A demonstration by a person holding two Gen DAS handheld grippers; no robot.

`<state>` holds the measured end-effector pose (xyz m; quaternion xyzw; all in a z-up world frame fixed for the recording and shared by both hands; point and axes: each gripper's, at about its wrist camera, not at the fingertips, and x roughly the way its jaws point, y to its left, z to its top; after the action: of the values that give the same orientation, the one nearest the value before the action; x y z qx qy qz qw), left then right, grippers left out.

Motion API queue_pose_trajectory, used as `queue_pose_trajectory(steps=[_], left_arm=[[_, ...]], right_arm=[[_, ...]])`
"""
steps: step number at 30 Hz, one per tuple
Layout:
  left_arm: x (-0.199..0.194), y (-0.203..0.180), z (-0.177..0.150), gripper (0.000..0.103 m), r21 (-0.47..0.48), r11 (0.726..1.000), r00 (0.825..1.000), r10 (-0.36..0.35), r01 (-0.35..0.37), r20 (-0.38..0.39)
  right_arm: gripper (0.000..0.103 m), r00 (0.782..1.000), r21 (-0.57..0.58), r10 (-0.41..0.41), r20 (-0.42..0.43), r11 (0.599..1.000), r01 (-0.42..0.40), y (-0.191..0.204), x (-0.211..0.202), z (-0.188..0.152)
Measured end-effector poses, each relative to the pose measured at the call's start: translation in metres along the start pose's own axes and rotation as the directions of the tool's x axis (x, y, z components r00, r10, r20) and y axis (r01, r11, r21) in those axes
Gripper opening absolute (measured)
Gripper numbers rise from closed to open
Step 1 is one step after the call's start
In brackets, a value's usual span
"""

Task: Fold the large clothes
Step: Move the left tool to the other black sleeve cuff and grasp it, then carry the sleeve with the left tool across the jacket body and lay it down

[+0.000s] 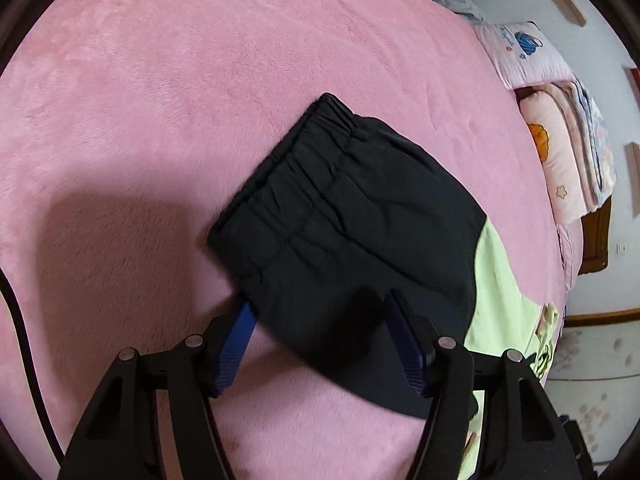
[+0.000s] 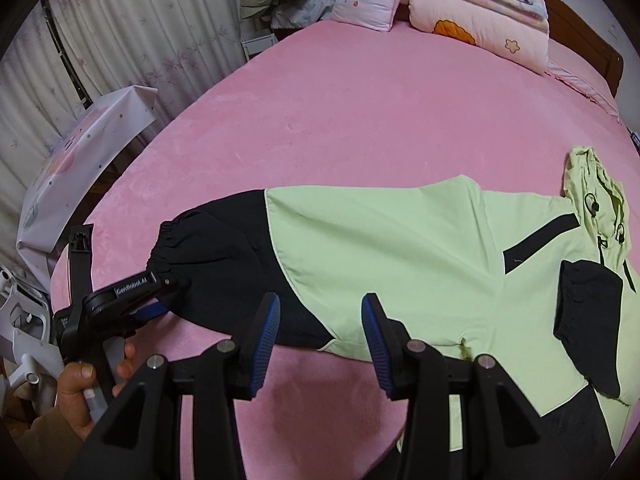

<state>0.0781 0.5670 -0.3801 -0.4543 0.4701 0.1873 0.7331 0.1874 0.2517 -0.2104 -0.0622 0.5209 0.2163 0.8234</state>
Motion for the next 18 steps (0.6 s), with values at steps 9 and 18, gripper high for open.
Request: queue_pose_trajectory(steps=[9,18], left_arm=[[0.004,-0.004,0.011,0.005,-0.053,0.999,1.0,0.007,-0.006,0.022],[-0.072,-0.112,-0.006,0.004,0.162,0.975,0.973,-0.178,0.153,0.149]], right_arm=[[0.042,1.0,0.055,-0.009,-0.016,0.998,0.01,-0.015,0.008,-0.006],[0.042,1.0,0.133,-0.022,-0.003,0.991,0.022,-0.051,-0.008,-0.016]])
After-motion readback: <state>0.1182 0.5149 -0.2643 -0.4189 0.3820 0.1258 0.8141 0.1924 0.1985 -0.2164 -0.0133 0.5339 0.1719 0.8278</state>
